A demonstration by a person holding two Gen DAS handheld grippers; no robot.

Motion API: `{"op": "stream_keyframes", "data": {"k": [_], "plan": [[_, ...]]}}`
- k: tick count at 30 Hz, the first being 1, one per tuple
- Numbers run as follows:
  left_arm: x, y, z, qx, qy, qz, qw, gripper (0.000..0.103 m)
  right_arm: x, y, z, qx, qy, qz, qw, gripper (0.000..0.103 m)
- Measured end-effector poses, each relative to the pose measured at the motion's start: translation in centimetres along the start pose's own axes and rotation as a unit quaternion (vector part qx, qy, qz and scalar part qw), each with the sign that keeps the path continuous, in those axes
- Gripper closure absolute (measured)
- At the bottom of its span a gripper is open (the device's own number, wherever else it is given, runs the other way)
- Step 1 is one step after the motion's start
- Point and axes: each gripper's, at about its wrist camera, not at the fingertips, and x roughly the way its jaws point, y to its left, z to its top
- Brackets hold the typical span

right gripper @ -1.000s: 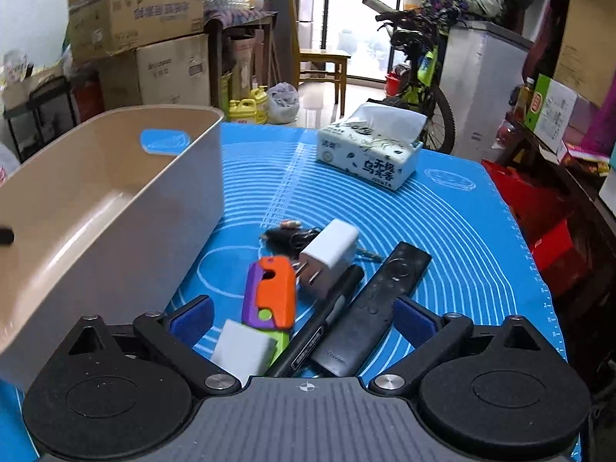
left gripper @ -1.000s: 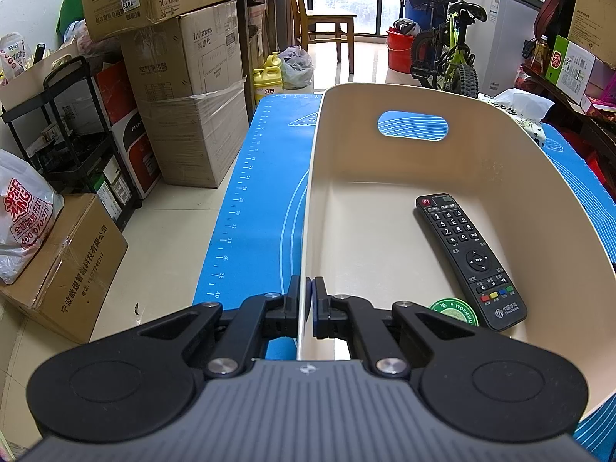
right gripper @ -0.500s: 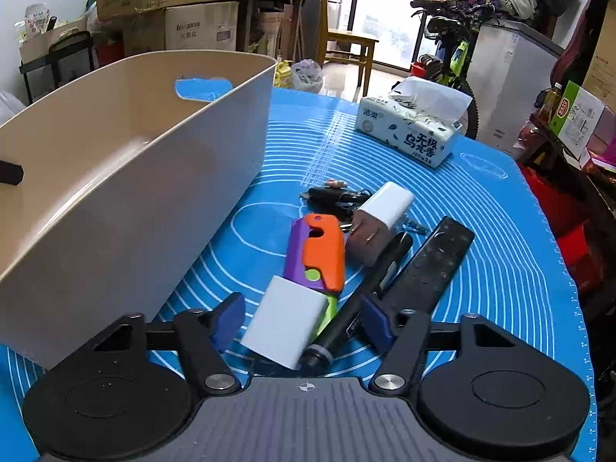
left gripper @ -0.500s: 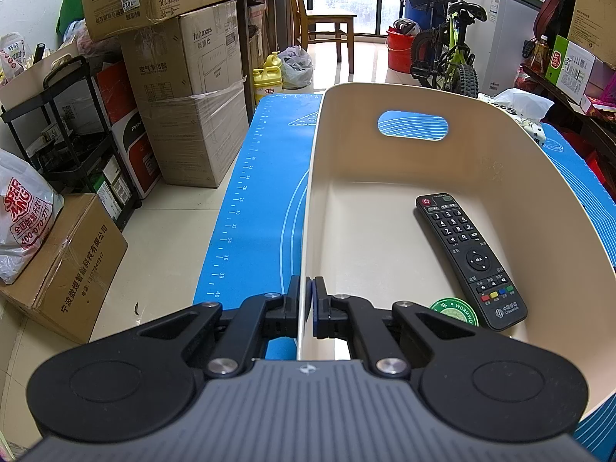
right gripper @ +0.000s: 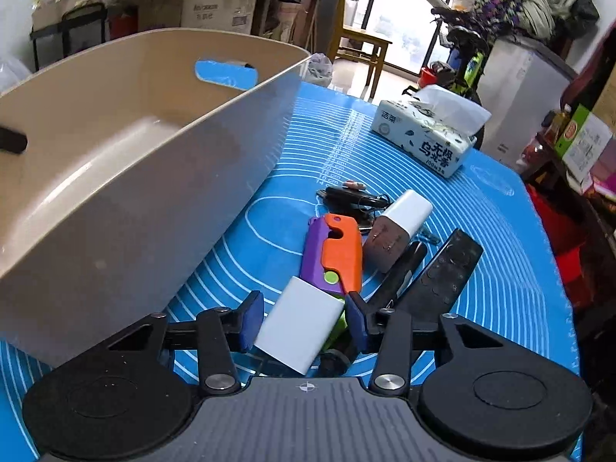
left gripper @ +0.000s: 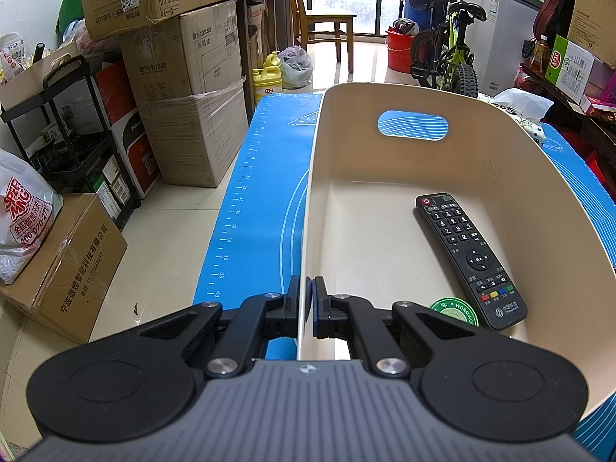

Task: Organize rigid objects
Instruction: 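Move the right tool back to the white charger and grasp it, then lift the white charger with the right tool toward the bin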

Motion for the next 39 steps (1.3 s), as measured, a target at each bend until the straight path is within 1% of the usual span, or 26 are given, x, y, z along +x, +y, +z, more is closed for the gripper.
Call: {"op": "stream_keyframes", "data": {"k": [3, 4, 8, 11, 14, 18, 25, 39], "plan": [[0.0, 0.0, 0.0, 0.0, 0.0, 0.0, 1.0, 0.097, 0.1, 0.1, -0.1, -0.002, 0.001, -0.004, 1.0, 0.052], [0.0, 0.0, 0.0, 0.0, 0.0, 0.0, 1.0, 0.097, 0.2, 0.2, 0.0, -0.003, 0.002, -0.006, 1.0, 0.048], [0.0, 0.0, 0.0, -0.001, 0.0, -0.001, 1.0, 0.097, 0.7, 0.8, 0.1, -0.015, 0.013, -0.01, 1.0, 0.047], [0.0, -0.3, -0.1, 0.0, 0.0, -0.001, 1.0, 0.097, 0.7, 0.6, 0.0, -0.004, 0.011, -0.003, 1.0, 0.051], [0.0, -0.3, 0.0, -0.001, 0.0, -0.001, 1.0, 0.097, 0.5, 0.5, -0.1, 0.0, 0.007, 0.001, 1.0, 0.052], [0.0, -0.3, 0.0, -0.001, 0.0, -0.001, 1.0, 0.097, 0.0, 0.5, -0.3, -0.003, -0.002, -0.001, 1.0, 0.056], [0.0, -0.3, 0.0, -0.001, 0.0, -0.001, 1.0, 0.097, -1.0, 0.0, -0.6, 0.009, -0.027, -0.001, 1.0, 0.058], [0.0, -0.3, 0.0, -0.001, 0.0, -0.001, 1.0, 0.097, -4.0, -1.3, 0.6, 0.023, -0.084, -0.017, 0.996, 0.059]]}}
